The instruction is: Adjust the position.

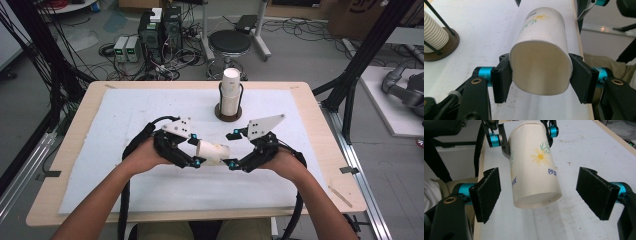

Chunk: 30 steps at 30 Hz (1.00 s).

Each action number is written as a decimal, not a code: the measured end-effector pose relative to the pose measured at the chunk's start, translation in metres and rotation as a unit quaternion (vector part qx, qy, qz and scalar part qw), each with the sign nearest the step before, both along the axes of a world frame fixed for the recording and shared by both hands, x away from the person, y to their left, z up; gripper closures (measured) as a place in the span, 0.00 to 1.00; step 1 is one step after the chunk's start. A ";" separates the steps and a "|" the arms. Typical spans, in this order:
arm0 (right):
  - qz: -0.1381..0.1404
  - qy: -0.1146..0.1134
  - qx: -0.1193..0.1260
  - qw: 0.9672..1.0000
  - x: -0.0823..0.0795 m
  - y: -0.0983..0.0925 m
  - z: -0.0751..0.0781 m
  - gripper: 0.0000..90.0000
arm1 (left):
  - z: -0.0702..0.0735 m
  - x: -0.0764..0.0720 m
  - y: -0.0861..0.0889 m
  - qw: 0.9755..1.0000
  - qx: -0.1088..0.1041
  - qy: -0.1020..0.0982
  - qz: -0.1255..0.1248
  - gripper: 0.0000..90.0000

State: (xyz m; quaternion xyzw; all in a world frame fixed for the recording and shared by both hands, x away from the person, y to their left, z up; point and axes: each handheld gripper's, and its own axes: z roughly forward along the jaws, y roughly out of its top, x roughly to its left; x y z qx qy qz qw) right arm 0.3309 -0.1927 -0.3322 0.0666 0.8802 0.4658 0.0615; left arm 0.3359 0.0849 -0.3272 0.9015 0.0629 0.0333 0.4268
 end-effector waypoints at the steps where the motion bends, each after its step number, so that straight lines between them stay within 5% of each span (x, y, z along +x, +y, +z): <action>1: 0.001 -0.003 -0.007 1.000 0.000 0.001 0.000 0.22 | 0.002 0.000 -0.001 1.000 0.008 -0.002 -0.001 0.44; 14: 0.013 -0.041 -0.087 0.995 0.001 0.024 0.009 0.23 | 0.022 0.002 -0.022 0.995 0.094 -0.024 -0.019 0.44; 21: 0.024 -0.046 -0.143 0.988 0.000 0.041 0.002 0.29 | 0.021 0.001 -0.030 0.993 0.113 -0.019 -0.026 0.44; 30: 0.039 -0.038 -0.179 0.982 -0.002 0.050 -0.007 0.42 | 0.017 0.001 -0.035 0.992 0.119 -0.015 -0.026 0.43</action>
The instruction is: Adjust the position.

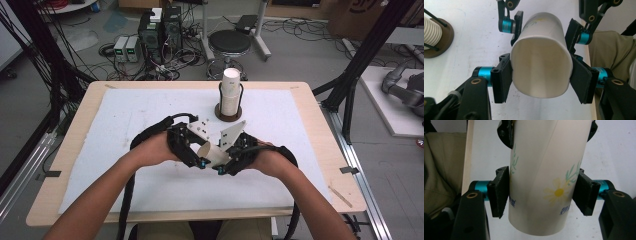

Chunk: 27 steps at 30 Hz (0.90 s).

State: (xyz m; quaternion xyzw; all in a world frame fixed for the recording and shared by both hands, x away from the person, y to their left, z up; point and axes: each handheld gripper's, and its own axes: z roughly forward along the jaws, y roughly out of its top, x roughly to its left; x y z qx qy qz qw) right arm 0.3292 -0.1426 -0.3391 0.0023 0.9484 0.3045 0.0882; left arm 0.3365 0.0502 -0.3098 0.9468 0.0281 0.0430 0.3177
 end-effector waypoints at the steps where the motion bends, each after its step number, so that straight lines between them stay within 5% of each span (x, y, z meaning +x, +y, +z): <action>1: 0.000 0.001 -0.001 1.000 0.001 0.000 0.000 0.42 | -0.001 0.000 0.000 1.000 -0.001 0.002 0.001 0.43; 6: 0.000 0.005 -0.002 1.000 0.002 -0.001 -0.002 0.44 | -0.004 0.000 -0.001 1.000 -0.015 0.001 0.009 0.39; 11: -0.017 0.013 -0.009 1.000 0.004 -0.010 -0.003 0.44 | -0.012 0.002 0.012 0.997 -0.073 -0.003 0.029 0.22; 18: -0.051 0.023 0.020 0.998 0.008 -0.041 -0.006 0.43 | -0.025 0.005 0.044 0.980 -0.176 0.022 0.087 0.22; 27: -0.096 0.035 0.097 0.990 0.007 -0.080 -0.015 0.43 | -0.044 0.003 0.074 0.960 -0.245 0.021 0.136 0.22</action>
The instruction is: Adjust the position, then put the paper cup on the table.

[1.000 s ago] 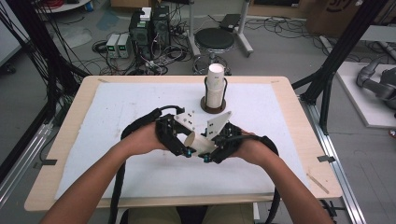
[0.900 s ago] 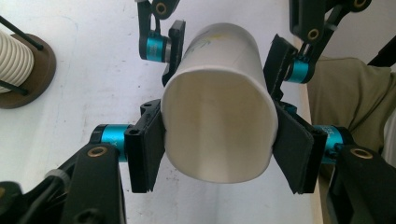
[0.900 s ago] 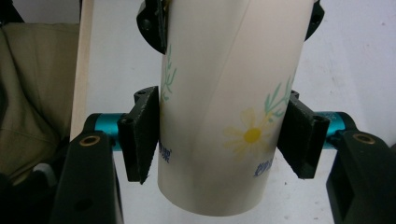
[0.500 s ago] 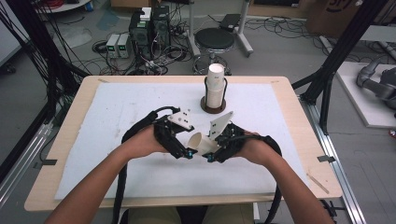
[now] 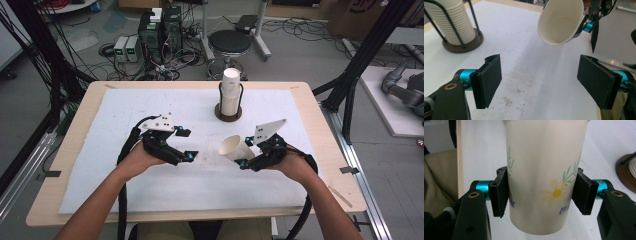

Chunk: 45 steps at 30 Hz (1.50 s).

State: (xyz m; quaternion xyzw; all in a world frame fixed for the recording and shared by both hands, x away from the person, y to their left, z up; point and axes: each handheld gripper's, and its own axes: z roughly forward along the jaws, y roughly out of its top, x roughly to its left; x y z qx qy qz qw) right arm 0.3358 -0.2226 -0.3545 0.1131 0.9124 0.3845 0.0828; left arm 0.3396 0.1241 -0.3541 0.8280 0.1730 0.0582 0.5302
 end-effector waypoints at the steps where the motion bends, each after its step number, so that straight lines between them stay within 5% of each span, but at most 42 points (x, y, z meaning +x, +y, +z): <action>1: -0.007 -0.001 0.009 1.000 -0.001 -0.004 -0.001 0.43 | -0.003 0.000 0.004 1.000 -0.009 -0.001 0.007 0.22; 10: -0.057 -0.017 0.096 0.994 -0.011 -0.032 -0.017 0.42 | -0.023 -0.003 0.031 0.996 -0.051 -0.016 0.070 0.22; 23: -0.129 -0.055 0.186 0.972 -0.019 -0.049 -0.041 0.42 | -0.045 -0.013 0.071 0.984 -0.098 -0.029 0.149 0.22; 27: -0.139 -0.063 0.193 0.969 -0.019 -0.050 -0.042 0.41 | -0.045 -0.017 0.078 0.981 -0.103 -0.033 0.161 0.22; 34: -0.161 -0.089 0.230 0.956 -0.021 -0.057 -0.038 0.41 | -0.047 -0.024 0.089 0.977 -0.113 -0.037 0.176 0.22; 45: -0.194 -0.105 0.230 0.948 -0.021 -0.065 -0.042 0.41 | -0.050 -0.025 0.097 0.974 -0.118 -0.042 0.187 0.22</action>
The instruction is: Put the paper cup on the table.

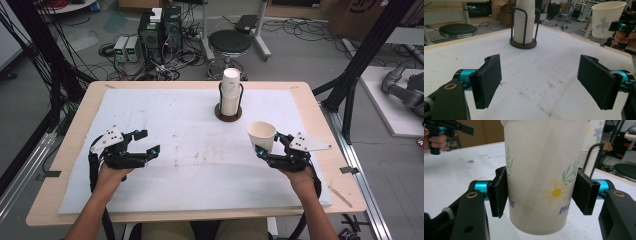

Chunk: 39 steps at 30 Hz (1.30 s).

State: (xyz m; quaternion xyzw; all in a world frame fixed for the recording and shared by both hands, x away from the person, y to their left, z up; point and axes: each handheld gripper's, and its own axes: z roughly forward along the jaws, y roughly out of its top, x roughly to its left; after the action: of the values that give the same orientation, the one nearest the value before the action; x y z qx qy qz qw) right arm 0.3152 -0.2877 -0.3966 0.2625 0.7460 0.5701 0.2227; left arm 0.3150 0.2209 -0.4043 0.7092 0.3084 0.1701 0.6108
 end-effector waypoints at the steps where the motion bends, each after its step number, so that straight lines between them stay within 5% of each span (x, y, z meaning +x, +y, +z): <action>1: -0.005 -0.001 0.000 1.000 0.000 -0.001 -0.001 0.41 | -0.001 0.000 0.000 1.000 -0.002 -0.001 0.002 0.22; 13: -0.058 0.024 -0.001 0.998 0.018 0.001 -0.019 0.40 | -0.013 0.001 0.004 1.000 -0.007 -0.003 0.011 0.22; 22: -0.104 0.072 0.005 0.992 0.038 0.005 -0.034 0.40 | -0.016 -0.002 0.003 1.000 -0.003 -0.001 0.012 0.22; 34: -0.133 0.145 -0.056 0.979 0.052 0.014 -0.052 0.40 | -0.020 -0.001 0.003 1.000 0.004 0.007 0.016 0.22; 39: -0.131 0.144 -0.073 0.978 0.052 0.016 -0.052 0.40 | -0.020 -0.001 0.004 1.000 0.002 0.008 0.017 0.22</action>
State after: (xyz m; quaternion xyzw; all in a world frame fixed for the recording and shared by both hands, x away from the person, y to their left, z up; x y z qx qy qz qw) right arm 0.3669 -0.2719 -0.4482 0.4202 0.7690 0.4363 0.2045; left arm 0.3138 0.2246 -0.4239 0.7065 0.3253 0.1752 0.6036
